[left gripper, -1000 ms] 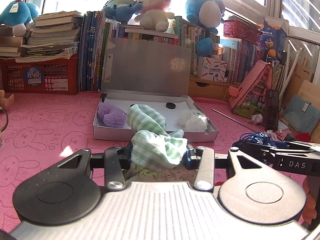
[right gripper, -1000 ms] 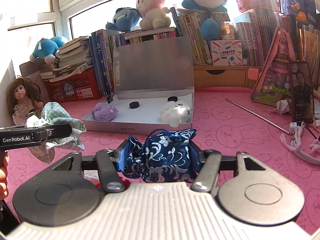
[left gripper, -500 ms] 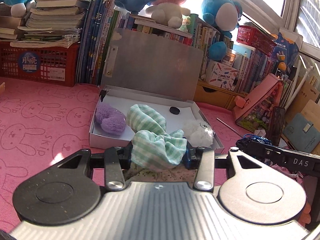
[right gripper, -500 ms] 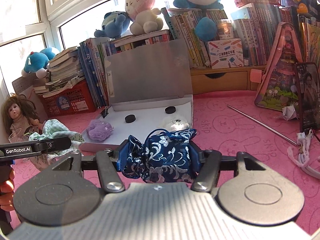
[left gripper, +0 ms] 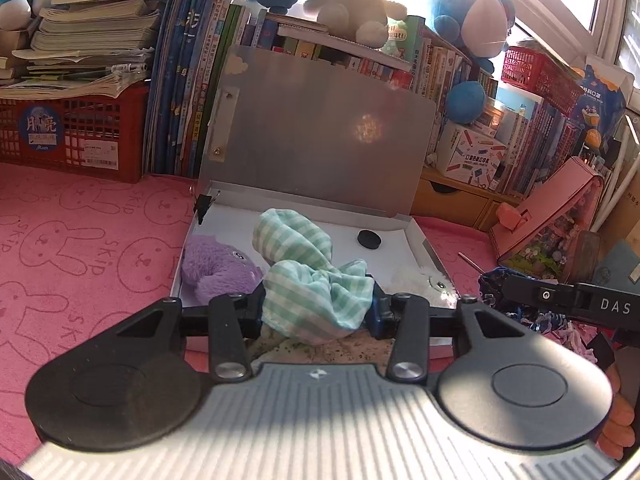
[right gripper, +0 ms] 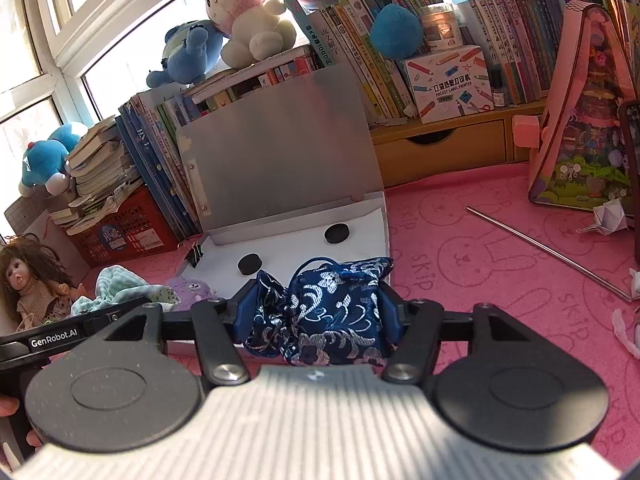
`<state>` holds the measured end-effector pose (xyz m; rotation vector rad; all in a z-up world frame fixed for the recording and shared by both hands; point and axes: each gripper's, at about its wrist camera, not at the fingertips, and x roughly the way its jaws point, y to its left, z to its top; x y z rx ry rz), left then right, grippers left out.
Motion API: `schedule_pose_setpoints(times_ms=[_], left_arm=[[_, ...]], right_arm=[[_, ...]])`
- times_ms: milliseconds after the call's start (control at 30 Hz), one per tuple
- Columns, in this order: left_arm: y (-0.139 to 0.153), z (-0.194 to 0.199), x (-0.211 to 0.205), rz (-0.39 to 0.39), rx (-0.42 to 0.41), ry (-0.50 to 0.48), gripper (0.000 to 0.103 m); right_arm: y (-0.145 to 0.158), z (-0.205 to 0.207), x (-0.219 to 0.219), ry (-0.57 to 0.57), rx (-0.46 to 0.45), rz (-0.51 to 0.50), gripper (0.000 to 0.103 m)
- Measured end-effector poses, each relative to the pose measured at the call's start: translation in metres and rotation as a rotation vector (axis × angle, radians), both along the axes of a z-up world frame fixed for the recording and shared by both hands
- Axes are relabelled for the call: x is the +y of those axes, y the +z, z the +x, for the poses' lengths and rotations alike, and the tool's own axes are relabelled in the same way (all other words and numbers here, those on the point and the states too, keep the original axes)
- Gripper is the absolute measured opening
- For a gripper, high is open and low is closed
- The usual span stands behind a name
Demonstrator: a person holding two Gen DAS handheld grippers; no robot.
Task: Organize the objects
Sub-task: 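Carry the gingham scrunchie and the blue floral pouch over the white box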
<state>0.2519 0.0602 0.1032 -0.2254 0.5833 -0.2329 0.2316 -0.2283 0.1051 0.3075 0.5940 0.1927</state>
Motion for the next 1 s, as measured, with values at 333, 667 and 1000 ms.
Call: schedule_pose_setpoints(times_ms=[333, 667, 1000], left_arm=[[-0.016, 0.051, -0.010, -0.017, 0.023, 0.027, 0.050], [-0.041, 0.095, -0.023, 0.019, 0.058, 0.041, 0.050], [-0.057, 0.135, -0.020, 0.053, 0.101, 0.061, 0.050]], right_arm=[[-0.004, 0.056, 0.010, -0.015, 0.045, -0.027, 0.063], [-0.019, 0.112, 0.015, -0.056, 0.097, -0.036, 0.063], [-0.031, 0.142, 0.017, -0.081, 0.098, -0.007, 0.064]])
